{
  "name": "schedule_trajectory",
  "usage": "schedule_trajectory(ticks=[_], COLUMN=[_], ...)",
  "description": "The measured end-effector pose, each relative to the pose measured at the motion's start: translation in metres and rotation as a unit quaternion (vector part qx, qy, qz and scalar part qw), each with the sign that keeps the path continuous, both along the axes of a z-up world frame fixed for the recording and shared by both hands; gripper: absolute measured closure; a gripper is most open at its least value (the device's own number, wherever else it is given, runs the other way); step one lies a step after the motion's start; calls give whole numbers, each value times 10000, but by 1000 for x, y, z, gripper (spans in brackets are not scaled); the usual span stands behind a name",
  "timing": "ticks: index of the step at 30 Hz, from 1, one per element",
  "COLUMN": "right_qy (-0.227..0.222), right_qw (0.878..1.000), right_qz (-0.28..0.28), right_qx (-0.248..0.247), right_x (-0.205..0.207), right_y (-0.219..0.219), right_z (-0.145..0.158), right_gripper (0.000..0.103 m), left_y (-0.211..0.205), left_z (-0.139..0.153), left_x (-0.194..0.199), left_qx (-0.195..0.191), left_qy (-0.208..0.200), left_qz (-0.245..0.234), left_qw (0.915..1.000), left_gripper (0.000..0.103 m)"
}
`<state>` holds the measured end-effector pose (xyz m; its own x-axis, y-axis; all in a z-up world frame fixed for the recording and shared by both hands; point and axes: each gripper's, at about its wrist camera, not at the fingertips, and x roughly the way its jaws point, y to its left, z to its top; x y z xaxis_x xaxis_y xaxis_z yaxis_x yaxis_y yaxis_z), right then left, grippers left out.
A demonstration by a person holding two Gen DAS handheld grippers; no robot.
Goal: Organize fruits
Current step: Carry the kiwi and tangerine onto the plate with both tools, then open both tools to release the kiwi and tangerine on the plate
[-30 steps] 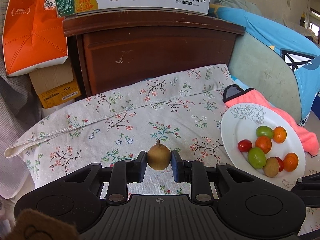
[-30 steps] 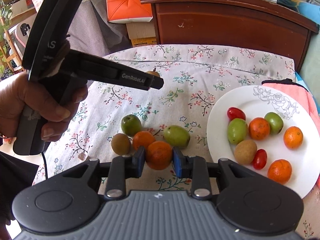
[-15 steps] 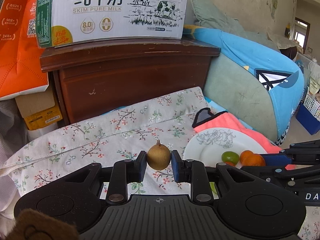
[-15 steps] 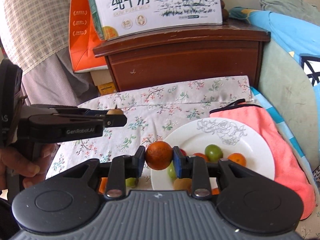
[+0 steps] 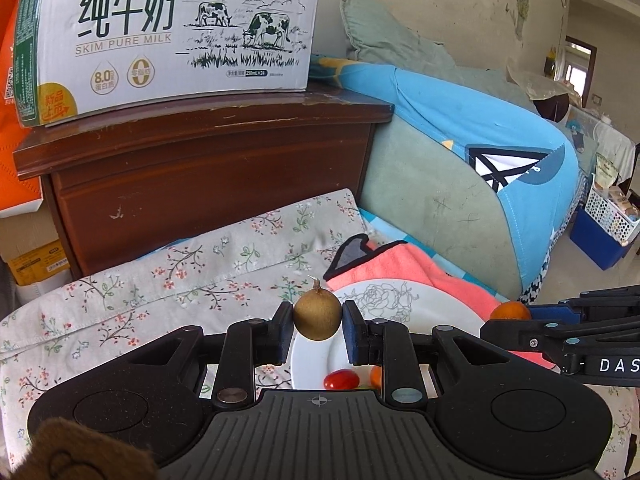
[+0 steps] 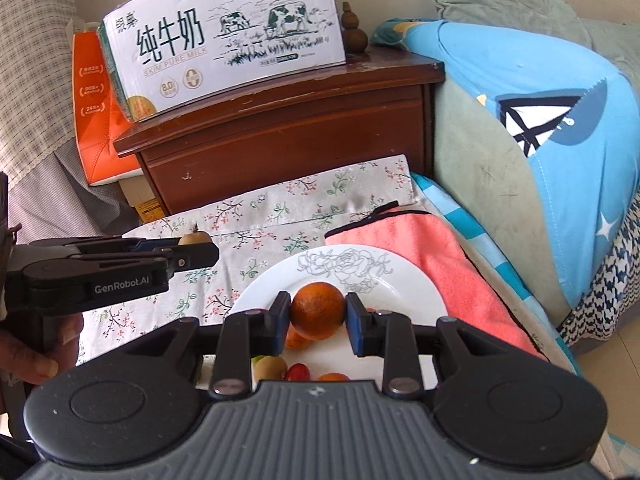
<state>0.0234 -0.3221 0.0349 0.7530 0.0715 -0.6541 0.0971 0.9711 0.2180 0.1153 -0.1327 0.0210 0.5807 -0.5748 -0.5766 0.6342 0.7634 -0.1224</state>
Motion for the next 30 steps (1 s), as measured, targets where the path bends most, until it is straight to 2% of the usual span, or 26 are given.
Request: schedule_trajectory(ticks=[4, 7, 12, 15, 23, 28, 30], right_qy=[216, 373, 534, 622, 690, 557, 472], right_qw=[9988, 9973, 9939, 9930, 9911, 9896, 9894], right_qz=[-355, -587, -804, -871, -1044, -1185, -1219], right_qx=[254, 245, 528, 495, 463, 588, 632], right_x=[-2, -4, -6, -5, 0, -2, -2], right_y=[-14, -21, -30, -30, -32, -37, -39], right_z=[-6, -10, -18, -22, -29, -27, -24], right_gripper=[74, 74, 74, 74, 73, 71, 71], left_y=[-11, -19, -30, -35, -44, -46, -44], left_z=[-2, -7, -16, -21, -27, -22, -18], left_x=[0, 1, 5, 7, 8, 6, 5], left_qx=[-16, 21, 124, 179, 188, 182, 159], left_qy=[51, 113, 211, 282, 318, 267, 246], left_qz=[-48, -62, -54, -36, -3, -5, 24], left_qw=[10000, 9999, 9997, 9994, 9993, 9995, 9996], left_gripper=[79, 79, 79, 79, 79, 77, 71])
